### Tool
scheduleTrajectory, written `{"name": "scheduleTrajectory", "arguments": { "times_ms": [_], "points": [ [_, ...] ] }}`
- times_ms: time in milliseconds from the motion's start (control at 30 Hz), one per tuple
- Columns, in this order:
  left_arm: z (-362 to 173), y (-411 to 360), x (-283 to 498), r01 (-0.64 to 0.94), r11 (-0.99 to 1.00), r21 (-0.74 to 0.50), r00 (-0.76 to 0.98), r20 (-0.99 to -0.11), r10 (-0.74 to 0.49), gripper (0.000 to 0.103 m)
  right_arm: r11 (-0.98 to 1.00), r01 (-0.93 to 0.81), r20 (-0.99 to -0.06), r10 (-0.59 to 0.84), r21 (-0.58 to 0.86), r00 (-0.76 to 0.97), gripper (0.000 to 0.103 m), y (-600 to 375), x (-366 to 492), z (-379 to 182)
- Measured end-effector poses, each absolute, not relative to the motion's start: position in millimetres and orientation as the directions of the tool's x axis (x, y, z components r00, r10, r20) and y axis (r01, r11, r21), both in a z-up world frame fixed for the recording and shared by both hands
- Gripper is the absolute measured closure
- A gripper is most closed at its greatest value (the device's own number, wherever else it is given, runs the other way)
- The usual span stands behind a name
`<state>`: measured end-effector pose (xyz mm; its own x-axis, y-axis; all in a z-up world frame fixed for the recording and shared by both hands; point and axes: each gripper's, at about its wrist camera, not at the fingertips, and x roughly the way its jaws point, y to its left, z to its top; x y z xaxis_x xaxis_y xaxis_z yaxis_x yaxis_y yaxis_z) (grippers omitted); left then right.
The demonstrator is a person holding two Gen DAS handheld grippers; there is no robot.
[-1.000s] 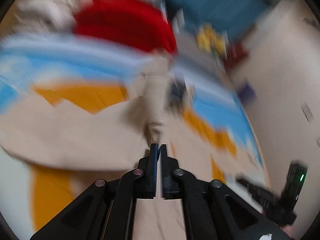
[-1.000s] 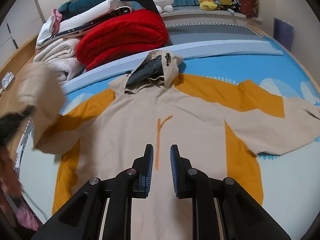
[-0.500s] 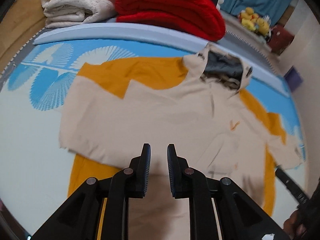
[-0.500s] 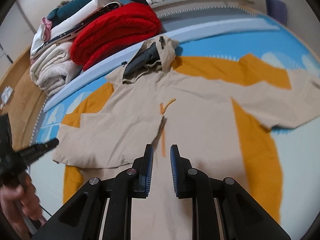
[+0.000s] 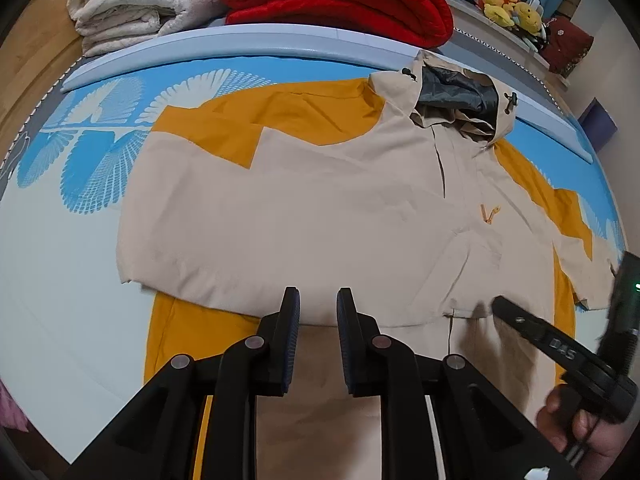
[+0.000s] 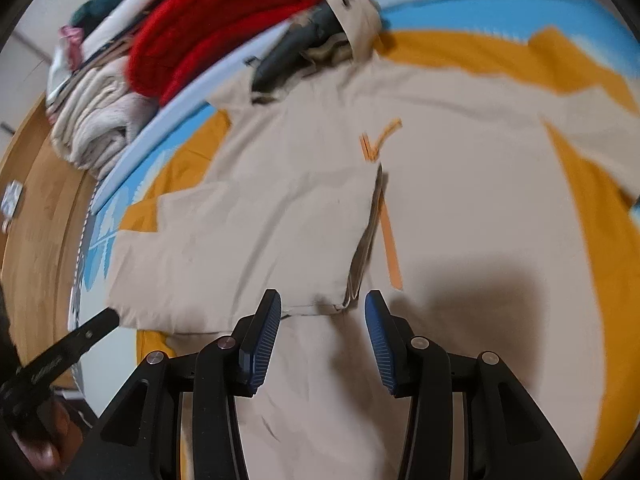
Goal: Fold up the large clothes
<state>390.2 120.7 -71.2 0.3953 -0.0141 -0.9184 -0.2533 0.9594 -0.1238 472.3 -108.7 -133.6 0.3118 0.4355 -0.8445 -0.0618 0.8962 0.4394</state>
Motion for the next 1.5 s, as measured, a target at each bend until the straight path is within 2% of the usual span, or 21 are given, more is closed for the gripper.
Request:
{"name": "scheduleTrajectory", "arguments": {
  "times_ms": [200,433,467,533,600,667,767,833,900,1033,1267,1367,1433,1500],
  "points": [
    [-79,120,399,-0.243,0.963,-0.12,0.382,-0.924,-0.019,0.086,0.903,-0.012,-0.873,0.419,0.43,0.25,0.058,-92,487,-162],
    [-86,122,405,-0.243,0.962,-0.122,0.372,-0.928,-0.024,0.086,0.905,0.033,-0.88,0.404,0.424,0.25,0.059,-88,492,-166],
    [-86,122,405,-0.243,0.962,-0.122,0.372,-0.928,-0.024,0.086,0.912,0.026,-0.883,0.39,0.41,0.26,0.062,-86,492,-165],
    [-85,123,406,-0.242,0.963,-0.122,0.376,-0.926,-0.023,0.086,0.922,0.002,-0.885,0.371,0.387,0.283,0.085,-83,491,-160],
    [-83,127,407,-0.248,0.961,-0.122,0.384,-0.923,-0.018,0.086,0.918,-0.026,-0.868,0.384,0.396,0.315,0.094,-84,492,-152],
    [-78,135,407,-0.266,0.955,-0.131,0.407,-0.913,-0.012,0.086,0.908,-0.058,-0.834,0.404,0.414,0.376,0.095,-88,492,-133],
    [-67,153,408,-0.304,0.941,-0.15,0.462,-0.887,0.008,0.086,0.885,-0.143,-0.707,0.443,0.443,0.551,0.096,-105,488,-80],
    [-59,167,407,-0.336,0.925,-0.176,0.503,-0.864,0.018,0.086,0.889,-0.154,-0.634,0.42,0.431,0.649,0.096,-127,486,-51],
    [-54,182,406,-0.373,0.905,-0.203,0.534,-0.845,0.03,0.086,0.907,-0.097,-0.628,0.359,0.411,0.691,0.096,-154,489,-40],
    [-62,201,411,-0.415,0.885,-0.209,0.521,-0.852,0.043,0.086,0.937,0.085,-0.707,0.193,0.338,0.681,0.096,-216,509,-57],
    [-98,200,426,-0.403,0.878,-0.26,0.45,-0.891,-0.058,0.086,0.943,0.104,-0.779,0.196,0.316,0.596,0.093,-257,533,-84],
    [-116,190,432,-0.388,0.894,-0.223,0.389,-0.919,-0.06,0.084,0.944,0.125,-0.791,0.177,0.305,0.586,0.088,-267,536,-89],
    [-135,190,434,-0.404,0.901,-0.157,0.313,-0.95,-0.025,0.08,0.942,0.141,-0.803,0.174,0.304,0.569,0.073,-275,537,-96],
    [-150,192,433,-0.427,0.894,-0.133,0.249,-0.968,-0.025,0.078,0.933,0.162,-0.824,0.192,0.322,0.532,0.063,-282,544,-109]
  ]
}}
